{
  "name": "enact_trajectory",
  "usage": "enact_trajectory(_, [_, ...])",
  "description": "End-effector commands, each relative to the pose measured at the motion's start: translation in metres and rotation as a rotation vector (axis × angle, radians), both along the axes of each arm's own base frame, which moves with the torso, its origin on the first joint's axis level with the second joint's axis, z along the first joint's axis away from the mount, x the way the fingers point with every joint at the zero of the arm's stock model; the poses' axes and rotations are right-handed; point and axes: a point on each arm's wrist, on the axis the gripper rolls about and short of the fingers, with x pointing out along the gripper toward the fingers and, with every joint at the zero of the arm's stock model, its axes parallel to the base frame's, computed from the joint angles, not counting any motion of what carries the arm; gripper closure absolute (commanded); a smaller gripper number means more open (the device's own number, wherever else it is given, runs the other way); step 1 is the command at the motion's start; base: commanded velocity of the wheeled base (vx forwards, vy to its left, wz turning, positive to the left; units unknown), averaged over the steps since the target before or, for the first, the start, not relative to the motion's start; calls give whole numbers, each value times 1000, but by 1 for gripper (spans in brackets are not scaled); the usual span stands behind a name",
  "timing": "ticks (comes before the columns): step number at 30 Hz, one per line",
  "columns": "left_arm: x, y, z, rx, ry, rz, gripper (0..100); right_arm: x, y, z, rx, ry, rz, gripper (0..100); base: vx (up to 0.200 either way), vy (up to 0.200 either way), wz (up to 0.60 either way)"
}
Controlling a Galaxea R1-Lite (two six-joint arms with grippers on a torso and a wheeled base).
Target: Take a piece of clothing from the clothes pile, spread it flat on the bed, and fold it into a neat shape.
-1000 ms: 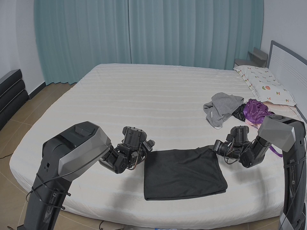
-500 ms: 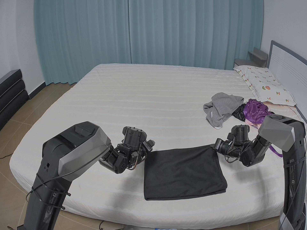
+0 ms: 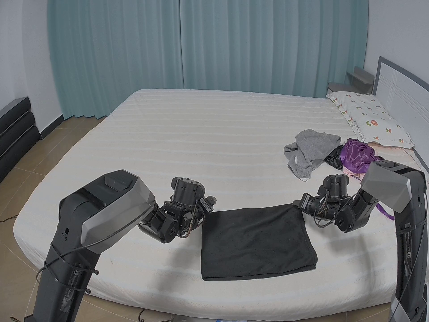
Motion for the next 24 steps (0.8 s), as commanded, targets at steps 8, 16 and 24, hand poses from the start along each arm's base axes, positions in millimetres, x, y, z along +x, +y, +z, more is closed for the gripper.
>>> enact_trajectory(8, [-13,8,16,-49,-13,19,0,-19,-7,28,30,1,-22,0,0,0,0])
enact_trajectory(16, [-44,26,35,-78,-21,27,0,-86,-15,47,125,113,-98,0,0,0,0])
enact_trajectory(24, [-78,39,20,-101,59,65,0,-128,-30,40,159,88,-138,0,0,0,0])
